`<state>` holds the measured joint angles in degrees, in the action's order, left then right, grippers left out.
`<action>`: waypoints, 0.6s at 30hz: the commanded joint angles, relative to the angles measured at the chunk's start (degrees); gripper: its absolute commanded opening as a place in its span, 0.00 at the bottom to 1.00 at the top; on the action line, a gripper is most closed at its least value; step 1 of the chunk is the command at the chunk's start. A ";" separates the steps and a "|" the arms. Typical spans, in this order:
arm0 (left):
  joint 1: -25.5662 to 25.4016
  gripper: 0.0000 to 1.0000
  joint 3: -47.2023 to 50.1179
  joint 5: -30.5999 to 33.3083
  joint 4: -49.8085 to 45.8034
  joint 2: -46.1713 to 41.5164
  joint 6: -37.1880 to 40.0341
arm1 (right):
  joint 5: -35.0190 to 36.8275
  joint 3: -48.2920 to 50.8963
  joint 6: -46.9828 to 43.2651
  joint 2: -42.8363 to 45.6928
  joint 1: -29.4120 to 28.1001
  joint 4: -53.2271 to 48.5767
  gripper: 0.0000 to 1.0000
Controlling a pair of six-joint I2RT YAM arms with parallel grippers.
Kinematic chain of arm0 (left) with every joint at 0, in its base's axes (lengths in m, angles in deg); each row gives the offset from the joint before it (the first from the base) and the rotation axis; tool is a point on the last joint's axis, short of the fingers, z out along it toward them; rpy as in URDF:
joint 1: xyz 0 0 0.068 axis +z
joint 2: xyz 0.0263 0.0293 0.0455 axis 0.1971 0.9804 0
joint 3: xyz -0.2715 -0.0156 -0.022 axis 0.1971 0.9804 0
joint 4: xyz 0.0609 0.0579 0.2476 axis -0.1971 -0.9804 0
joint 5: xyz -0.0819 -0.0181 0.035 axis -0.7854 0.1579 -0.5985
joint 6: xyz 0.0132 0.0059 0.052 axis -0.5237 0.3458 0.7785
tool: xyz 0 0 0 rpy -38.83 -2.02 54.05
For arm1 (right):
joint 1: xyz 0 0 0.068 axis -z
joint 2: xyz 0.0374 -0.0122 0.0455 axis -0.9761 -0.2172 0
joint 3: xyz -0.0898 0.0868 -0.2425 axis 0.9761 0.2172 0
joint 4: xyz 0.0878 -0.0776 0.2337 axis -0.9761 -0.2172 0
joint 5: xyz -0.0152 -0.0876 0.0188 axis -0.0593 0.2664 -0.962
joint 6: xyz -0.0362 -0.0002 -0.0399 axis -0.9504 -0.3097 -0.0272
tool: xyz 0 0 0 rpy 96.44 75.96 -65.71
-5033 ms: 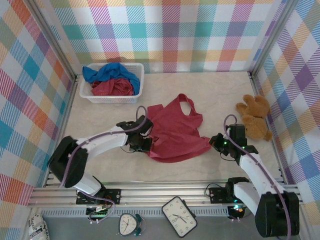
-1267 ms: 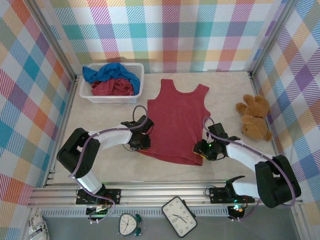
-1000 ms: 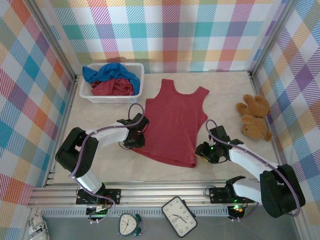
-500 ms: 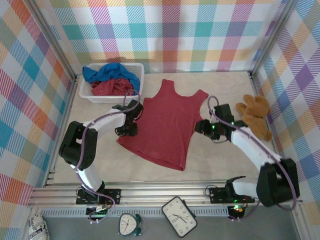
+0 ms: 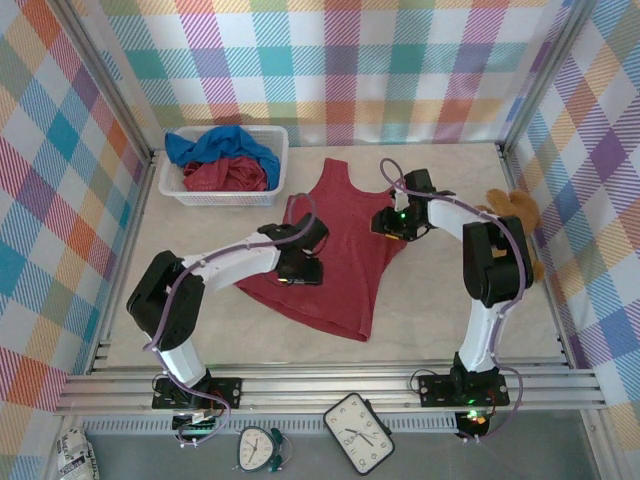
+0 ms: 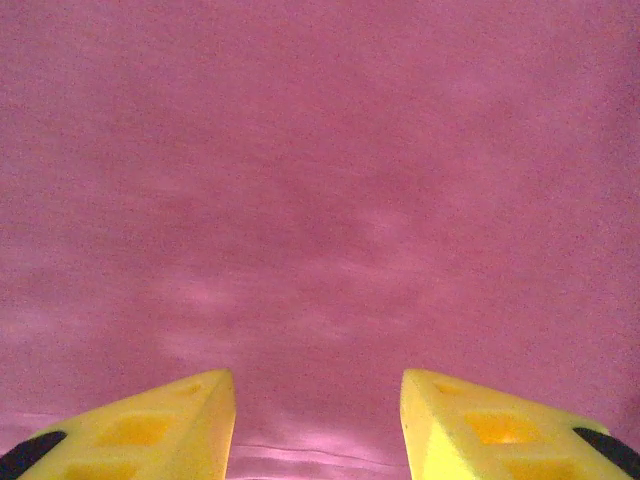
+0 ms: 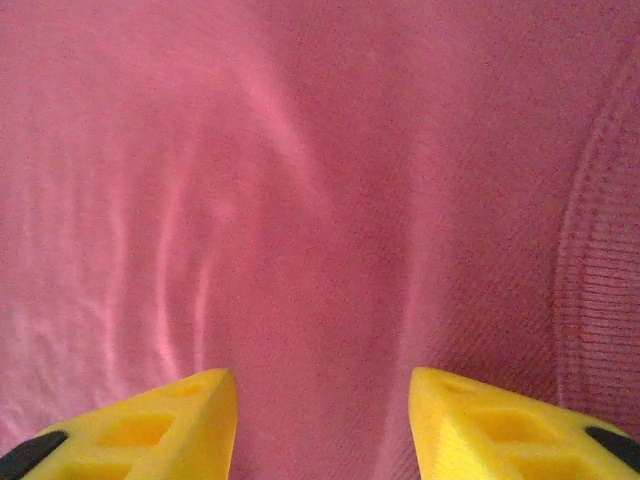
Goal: Fold and stack the tank tops
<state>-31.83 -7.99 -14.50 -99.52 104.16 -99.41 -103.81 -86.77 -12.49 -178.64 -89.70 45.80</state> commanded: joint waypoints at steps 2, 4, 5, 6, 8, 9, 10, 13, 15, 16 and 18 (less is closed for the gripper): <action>-1.57 0.48 1.54 -3.25 2.13 4.18 -3.35 | 1.00 1.09 2.69 -0.52 1.22 -0.99 0.48; -1.89 0.48 2.00 -1.40 1.35 4.87 -2.76 | 3.03 4.70 4.24 1.16 1.43 -0.37 0.47; -1.96 0.48 2.11 -0.11 0.43 5.35 -2.68 | 4.59 6.98 5.47 2.25 1.61 -0.27 0.46; -2.27 0.48 1.90 0.69 -0.89 6.07 -2.03 | 6.63 9.24 6.95 3.71 1.62 -0.15 0.45; -2.89 0.48 2.42 1.45 -2.54 6.77 -1.11 | 8.81 14.20 9.72 6.70 1.62 0.64 0.44; -2.87 0.49 3.32 1.67 -2.48 6.54 -0.71 | 8.97 16.59 10.78 8.62 1.54 1.16 0.45; -2.89 0.49 3.91 2.32 -2.60 6.28 -0.18 | 8.94 18.78 12.13 10.23 1.51 1.19 0.45; -2.93 0.51 3.13 3.11 -4.15 7.01 4.15 | 9.91 25.61 17.09 16.25 1.51 1.18 0.44; -2.69 0.52 1.42 4.45 -6.35 8.18 7.60 | 10.15 30.51 22.08 20.72 1.53 0.84 0.45; -2.38 0.52 0.77 4.55 -7.00 8.56 8.92 | 9.69 32.52 23.96 22.71 1.38 0.83 0.45; -1.58 0.53 -0.46 3.76 -7.46 9.01 11.68 | 9.51 36.80 28.41 26.33 0.01 0.63 0.45</action>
<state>-34.06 -7.38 -12.10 -102.03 110.87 -93.55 -96.23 -55.23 6.62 -154.79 -88.74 50.43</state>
